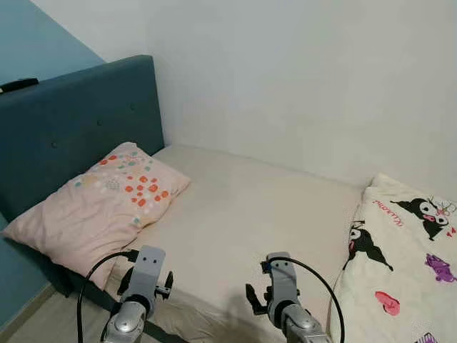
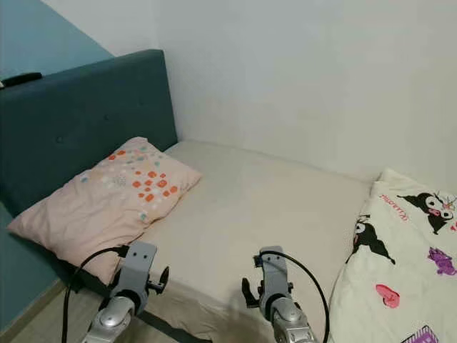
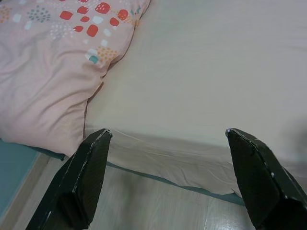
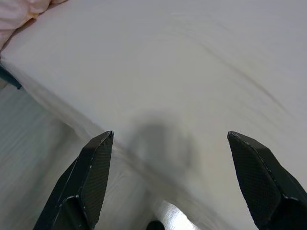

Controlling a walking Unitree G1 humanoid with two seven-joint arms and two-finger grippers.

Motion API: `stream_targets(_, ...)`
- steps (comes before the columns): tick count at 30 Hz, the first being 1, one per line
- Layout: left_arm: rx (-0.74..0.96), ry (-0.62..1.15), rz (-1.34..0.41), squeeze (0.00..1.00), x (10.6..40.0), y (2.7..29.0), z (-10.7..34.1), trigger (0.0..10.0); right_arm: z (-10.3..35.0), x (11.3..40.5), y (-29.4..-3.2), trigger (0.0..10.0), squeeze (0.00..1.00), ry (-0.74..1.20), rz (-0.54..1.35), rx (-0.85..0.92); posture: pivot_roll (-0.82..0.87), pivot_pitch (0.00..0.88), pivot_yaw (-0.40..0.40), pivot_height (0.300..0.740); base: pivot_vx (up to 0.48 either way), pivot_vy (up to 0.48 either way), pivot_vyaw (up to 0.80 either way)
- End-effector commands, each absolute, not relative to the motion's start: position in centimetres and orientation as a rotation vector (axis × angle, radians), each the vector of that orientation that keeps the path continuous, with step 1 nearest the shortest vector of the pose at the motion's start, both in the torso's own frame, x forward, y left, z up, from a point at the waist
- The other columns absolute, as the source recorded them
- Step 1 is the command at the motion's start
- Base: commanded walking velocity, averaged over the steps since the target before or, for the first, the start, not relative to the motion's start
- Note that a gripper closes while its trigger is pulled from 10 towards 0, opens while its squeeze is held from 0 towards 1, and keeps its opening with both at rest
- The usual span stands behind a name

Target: Clean up the room

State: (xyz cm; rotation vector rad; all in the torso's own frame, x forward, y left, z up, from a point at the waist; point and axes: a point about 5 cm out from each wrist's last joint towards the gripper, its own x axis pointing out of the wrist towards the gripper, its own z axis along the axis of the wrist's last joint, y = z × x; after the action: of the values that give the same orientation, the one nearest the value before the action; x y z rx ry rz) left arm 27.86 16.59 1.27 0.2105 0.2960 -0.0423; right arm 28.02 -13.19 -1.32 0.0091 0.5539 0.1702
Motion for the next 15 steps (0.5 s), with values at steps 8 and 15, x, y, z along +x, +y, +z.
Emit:
stream_targets(8,0.223,0.323,-0.044,0.0,27.54,16.8,0.8,10.0,-1.3,28.02,-13.11,10.0,0.0,0.555,0.174,0.006,0.0,0.011,-0.033,0.74,0.0,0.0,0.0)
stream_targets(15,0.223,0.324,-0.044,0.0,27.56,16.78,0.79,10.0,-1.31,28.05,-13.1,10.0,0.0,0.561,0.174,0.009,0.01,0.011,-0.035,0.74,0.0,0.0,0.0)
